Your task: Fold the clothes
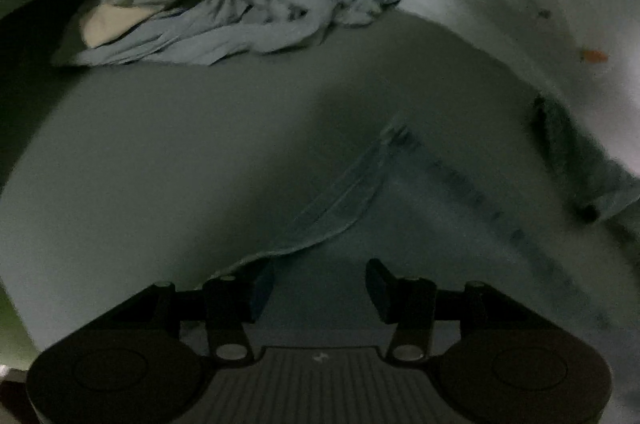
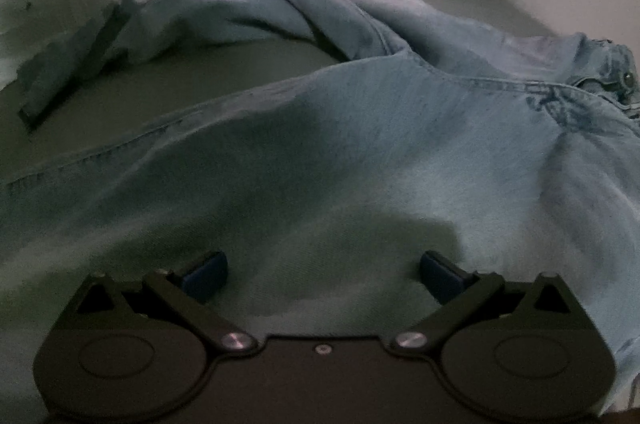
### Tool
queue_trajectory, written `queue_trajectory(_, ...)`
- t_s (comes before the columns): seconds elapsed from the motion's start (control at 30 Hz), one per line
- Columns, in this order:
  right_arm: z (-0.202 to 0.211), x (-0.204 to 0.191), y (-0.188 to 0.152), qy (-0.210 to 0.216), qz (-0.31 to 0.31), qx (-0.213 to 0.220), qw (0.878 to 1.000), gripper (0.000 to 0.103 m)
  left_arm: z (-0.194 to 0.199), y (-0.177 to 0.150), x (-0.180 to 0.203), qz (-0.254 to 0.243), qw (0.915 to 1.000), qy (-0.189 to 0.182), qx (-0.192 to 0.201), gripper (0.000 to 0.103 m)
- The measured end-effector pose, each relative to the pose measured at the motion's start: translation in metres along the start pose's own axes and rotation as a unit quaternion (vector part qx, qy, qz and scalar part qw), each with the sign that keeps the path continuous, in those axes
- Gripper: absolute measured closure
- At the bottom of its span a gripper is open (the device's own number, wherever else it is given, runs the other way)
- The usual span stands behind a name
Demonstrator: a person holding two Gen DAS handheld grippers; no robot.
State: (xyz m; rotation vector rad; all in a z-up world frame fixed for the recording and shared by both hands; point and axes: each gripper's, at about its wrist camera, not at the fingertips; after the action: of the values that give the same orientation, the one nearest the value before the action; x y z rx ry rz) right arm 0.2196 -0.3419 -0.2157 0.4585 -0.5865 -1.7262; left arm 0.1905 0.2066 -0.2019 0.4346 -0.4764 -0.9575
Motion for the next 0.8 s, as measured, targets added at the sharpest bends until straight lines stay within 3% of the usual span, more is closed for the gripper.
queue_trajectory(0.13, 0.007, 0.002, 0.017, -0.009, -0.011, 0.029, 0.999, 0.008, 0.005, 0.01, 0.041, -0.067, 0.9972, -0.026, 0.021, 0.045)
queue_trajectory(0.27, 0.008, 0.005, 0.042, -0.003, -0.039, 0.057, 0.998, 0.014, 0.001, 0.016, 0.091, -0.104, 0.9902, -0.091, 0.02, 0.038)
queue_trajectory(0.37, -0.003, 0.009, 0.066, 0.011, -0.059, 0.065, 0.996, 0.028, -0.013, 0.022, 0.126, -0.071, 0.9836, -0.165, -0.01, 0.038)
queue_trajectory(0.43, -0.013, 0.011, 0.083, 0.019, -0.074, 0.069, 0.995, 0.047, -0.036, 0.028, 0.14, -0.011, 0.9758, -0.213, -0.047, 0.038)
queue_trajectory(0.53, -0.033, 0.021, 0.111, 0.043, -0.148, 0.058, 0.986, 0.048, -0.071, 0.036, 0.16, 0.091, 0.9519, -0.274, -0.104, 0.038)
queue_trajectory(0.57, -0.04, 0.031, 0.118, 0.066, -0.206, 0.054, 0.975, 0.048, -0.083, 0.038, 0.166, 0.12, 0.9429, -0.287, -0.119, 0.038)
queue_trajectory(0.6, -0.048, 0.042, 0.123, 0.097, -0.273, 0.047, 0.956, 0.049, -0.095, 0.04, 0.172, 0.149, 0.9327, -0.299, -0.135, 0.038)
queue_trajectory(0.67, -0.069, 0.062, 0.131, 0.154, -0.42, 0.021, 0.894, 0.05, -0.114, 0.044, 0.182, 0.194, 0.9199, -0.304, -0.154, 0.037)
queue_trajectory(0.73, -0.085, 0.072, 0.135, 0.194, -0.524, 0.009, 0.83, 0.049, -0.13, 0.05, 0.19, 0.226, 0.9101, -0.307, -0.163, 0.035)
queue_trajectory(0.8, -0.099, 0.074, 0.14, 0.21, -0.589, 0.0, 0.78, 0.047, -0.147, 0.055, 0.198, 0.259, 0.9, -0.306, -0.172, 0.032)
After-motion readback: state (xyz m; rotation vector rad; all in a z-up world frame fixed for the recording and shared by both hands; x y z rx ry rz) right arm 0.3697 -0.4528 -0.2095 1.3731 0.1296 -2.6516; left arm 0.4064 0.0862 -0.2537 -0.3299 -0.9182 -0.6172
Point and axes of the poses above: each gripper's, at about its wrist camera, not at the fingertips, and z roughly against the way its jaws point, x to its right, y to its top, and after that the axes turned 1 degree about -y, right-handed
